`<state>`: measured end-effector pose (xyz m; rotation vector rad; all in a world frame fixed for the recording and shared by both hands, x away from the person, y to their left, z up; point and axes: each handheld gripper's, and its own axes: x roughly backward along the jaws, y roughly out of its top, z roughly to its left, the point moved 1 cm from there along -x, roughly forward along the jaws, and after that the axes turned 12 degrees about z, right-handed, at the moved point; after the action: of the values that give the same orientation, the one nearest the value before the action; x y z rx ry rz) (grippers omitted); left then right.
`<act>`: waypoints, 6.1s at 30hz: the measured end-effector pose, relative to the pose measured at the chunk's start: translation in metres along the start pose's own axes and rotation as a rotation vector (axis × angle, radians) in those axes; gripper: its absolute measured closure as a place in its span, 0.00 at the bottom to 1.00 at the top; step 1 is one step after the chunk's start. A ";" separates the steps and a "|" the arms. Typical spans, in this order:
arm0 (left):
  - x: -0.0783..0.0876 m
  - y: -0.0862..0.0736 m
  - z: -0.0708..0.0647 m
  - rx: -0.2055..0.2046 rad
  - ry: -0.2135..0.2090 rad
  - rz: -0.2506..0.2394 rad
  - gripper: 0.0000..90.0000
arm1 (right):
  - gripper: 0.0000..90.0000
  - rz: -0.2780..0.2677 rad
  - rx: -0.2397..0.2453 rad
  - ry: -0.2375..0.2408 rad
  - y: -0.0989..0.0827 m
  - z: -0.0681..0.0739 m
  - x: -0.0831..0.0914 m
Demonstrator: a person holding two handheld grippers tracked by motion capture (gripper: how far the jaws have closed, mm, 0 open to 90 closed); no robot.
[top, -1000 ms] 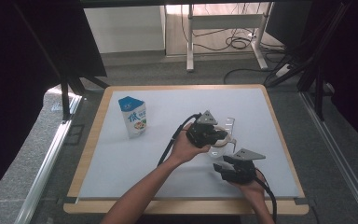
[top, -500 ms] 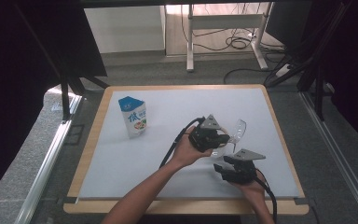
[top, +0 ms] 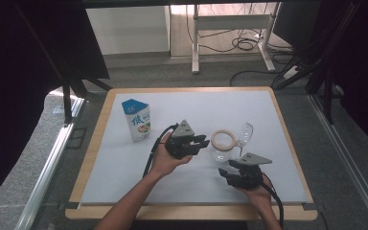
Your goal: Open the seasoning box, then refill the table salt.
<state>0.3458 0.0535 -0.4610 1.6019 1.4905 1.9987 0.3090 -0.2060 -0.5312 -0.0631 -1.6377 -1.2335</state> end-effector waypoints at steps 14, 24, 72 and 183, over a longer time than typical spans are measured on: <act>0.034 -0.068 0.019 0.077 0.037 0.011 0.39 | 0.49 -0.005 0.001 0.004 0.002 0.001 0.001; 0.042 -0.095 0.025 0.089 0.089 0.033 0.33 | 0.47 -0.001 0.009 0.007 0.002 0.003 -0.002; 0.118 -0.129 0.116 0.361 0.362 0.002 0.38 | 0.47 -0.016 0.048 0.015 0.012 0.014 -0.004; 0.085 -0.045 0.124 0.271 0.107 -0.172 1.00 | 0.46 -0.037 0.101 0.049 0.029 0.053 -0.034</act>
<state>0.3931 0.2028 -0.4513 1.4166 1.9393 1.8799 0.3049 -0.1365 -0.5326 0.0604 -1.6631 -1.1694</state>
